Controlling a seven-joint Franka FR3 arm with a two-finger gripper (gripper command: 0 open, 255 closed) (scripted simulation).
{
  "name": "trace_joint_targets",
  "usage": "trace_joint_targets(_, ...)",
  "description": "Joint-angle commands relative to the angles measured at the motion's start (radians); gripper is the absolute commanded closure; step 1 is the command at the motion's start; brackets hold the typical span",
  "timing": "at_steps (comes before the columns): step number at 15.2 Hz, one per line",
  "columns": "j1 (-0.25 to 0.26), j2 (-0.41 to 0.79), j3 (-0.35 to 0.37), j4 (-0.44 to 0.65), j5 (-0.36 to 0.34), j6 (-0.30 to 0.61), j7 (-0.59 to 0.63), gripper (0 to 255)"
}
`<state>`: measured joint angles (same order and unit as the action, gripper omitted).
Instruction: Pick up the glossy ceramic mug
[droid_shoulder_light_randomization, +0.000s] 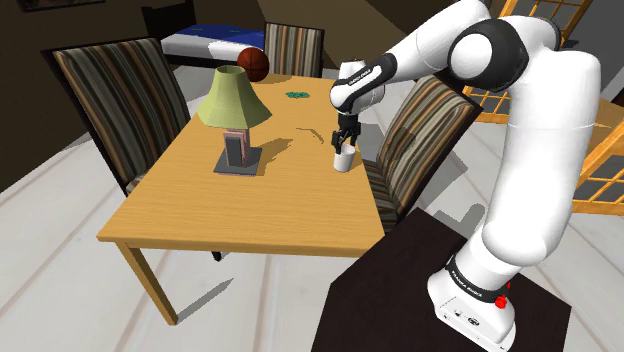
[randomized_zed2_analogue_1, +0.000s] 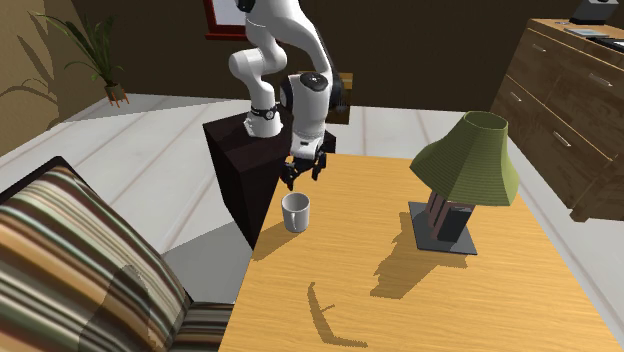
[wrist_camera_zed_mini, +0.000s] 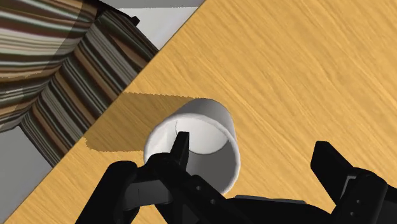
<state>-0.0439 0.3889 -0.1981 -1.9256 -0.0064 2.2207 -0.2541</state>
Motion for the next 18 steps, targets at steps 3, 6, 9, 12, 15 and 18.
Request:
trace_joint_targets(3,-0.014,0.114,0.008,0.102,0.014,0.013,-0.014,0)
trace_joint_targets(6,-0.016,0.14,0.011,0.098,0.019,0.043,-0.015,0)
trace_joint_targets(9,-0.019,0.167,0.014,0.097,0.023,0.072,-0.015,0)
trace_joint_targets(12,-0.019,0.173,0.015,0.098,0.024,0.076,-0.015,255)
trace_joint_targets(15,-0.019,0.173,0.015,0.099,0.023,0.075,-0.015,255)
trace_joint_targets(18,-0.019,0.173,0.015,0.099,0.023,0.075,-0.015,255)
